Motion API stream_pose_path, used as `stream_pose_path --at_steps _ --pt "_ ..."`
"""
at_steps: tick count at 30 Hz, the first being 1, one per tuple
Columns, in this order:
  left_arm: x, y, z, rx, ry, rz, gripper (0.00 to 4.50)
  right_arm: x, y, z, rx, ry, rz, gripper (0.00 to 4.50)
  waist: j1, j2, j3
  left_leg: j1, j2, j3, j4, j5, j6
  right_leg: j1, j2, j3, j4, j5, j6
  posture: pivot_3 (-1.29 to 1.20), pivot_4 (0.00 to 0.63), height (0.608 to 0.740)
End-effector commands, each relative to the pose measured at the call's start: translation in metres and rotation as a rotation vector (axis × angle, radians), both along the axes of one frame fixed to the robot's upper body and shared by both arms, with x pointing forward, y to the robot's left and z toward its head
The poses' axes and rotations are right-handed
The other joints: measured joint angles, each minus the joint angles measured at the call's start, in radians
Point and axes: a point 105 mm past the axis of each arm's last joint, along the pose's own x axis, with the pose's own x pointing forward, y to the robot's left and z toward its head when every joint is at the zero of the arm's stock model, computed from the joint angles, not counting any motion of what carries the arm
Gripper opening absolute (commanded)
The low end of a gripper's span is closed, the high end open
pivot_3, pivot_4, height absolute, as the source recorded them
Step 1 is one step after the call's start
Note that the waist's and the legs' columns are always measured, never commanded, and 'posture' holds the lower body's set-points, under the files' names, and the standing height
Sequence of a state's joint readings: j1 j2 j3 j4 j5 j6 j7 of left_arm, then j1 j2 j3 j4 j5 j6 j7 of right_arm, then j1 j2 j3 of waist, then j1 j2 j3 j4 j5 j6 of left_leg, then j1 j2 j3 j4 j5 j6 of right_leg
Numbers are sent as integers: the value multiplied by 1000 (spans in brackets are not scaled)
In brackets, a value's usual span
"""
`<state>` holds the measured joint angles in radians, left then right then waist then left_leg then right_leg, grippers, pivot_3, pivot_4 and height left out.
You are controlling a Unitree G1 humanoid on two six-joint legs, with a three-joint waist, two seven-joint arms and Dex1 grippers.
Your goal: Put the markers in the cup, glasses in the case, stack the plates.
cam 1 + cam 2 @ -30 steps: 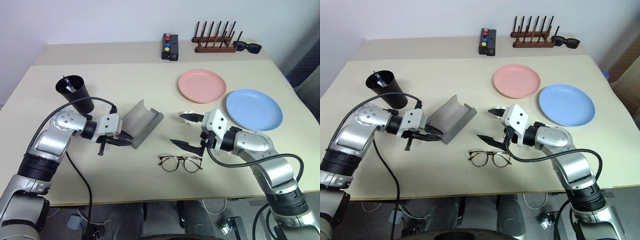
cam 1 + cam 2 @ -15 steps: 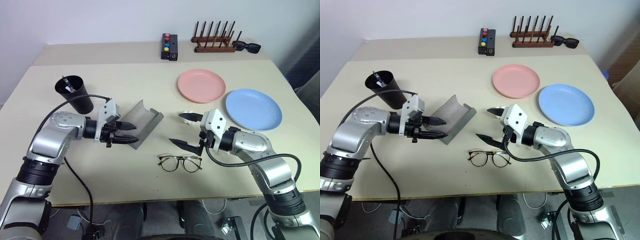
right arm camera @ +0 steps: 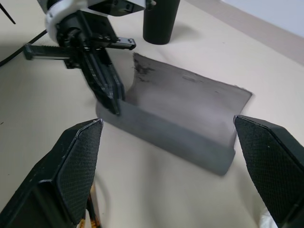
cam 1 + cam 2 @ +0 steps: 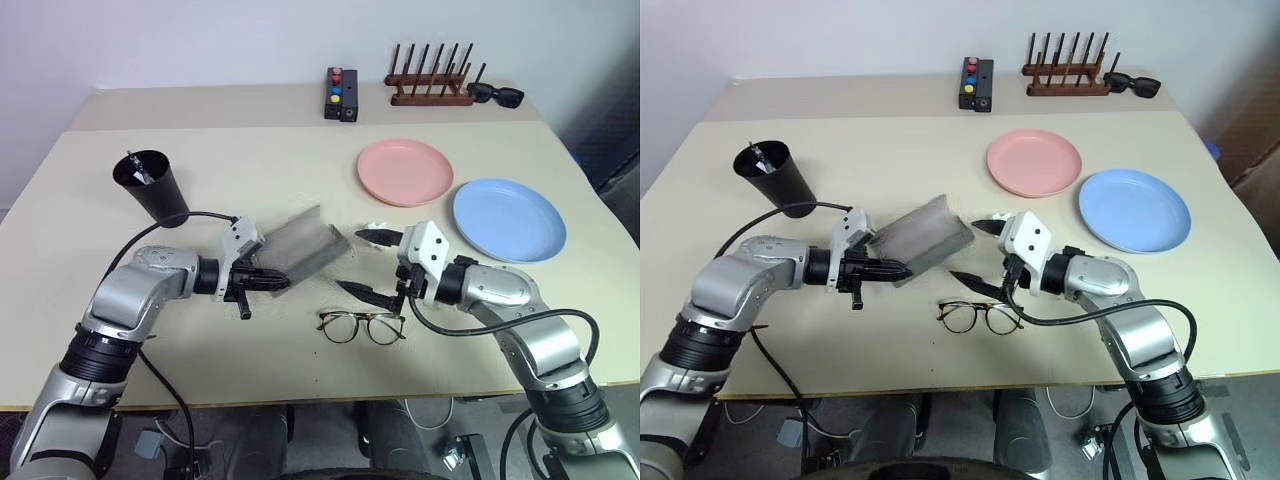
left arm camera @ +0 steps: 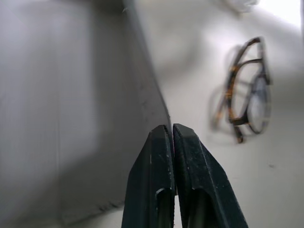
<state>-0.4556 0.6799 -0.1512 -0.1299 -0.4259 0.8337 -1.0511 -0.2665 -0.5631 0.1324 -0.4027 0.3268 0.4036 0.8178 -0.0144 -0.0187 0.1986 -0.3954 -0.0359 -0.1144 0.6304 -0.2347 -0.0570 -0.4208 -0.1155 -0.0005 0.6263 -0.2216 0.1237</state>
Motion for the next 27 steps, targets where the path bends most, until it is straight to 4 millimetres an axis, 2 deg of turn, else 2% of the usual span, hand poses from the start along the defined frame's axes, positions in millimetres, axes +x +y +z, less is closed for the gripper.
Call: stream_pose_path --at_steps 1,4,7,10,13,27 --pt "-7 -2 11 -24 -92 -79 35 -1 2 7 19 -34 8 4500 0 0 0 0 0 0 0 0 0 0 0 0 0 0 0 0 150 739" --pt "-21 4 15 4 -162 -225 35 -1 2 7 18 -32 7 4500 -3 0 0 0 0 0 0 0 0 0 0 0 0 -1 -3 0 150 739" --pt "-33 21 9 125 -220 -386 35 -1 2 7 19 -31 9 4500 -1 0 0 0 0 0 -1 0 0 -1 0 0 0 -2 -4 0 150 739" --pt "-26 31 6 200 -230 -421 35 0 3 6 20 -30 12 4500 4 0 0 0 0 1 -1 0 0 0 0 0 -2 -2 -4 0 150 739" --pt "-19 34 5 229 -264 -457 35 1 4 6 23 -32 13 4500 4 0 0 -1 0 1 0 0 0 0 0 0 -3 -2 -4 0 150 739" --pt "5 19 0 155 -284 -398 35 -1 2 6 27 -37 -3 4500 3 0 0 -1 0 1 1 0 0 1 0 0 -2 0 0 0 150 739"
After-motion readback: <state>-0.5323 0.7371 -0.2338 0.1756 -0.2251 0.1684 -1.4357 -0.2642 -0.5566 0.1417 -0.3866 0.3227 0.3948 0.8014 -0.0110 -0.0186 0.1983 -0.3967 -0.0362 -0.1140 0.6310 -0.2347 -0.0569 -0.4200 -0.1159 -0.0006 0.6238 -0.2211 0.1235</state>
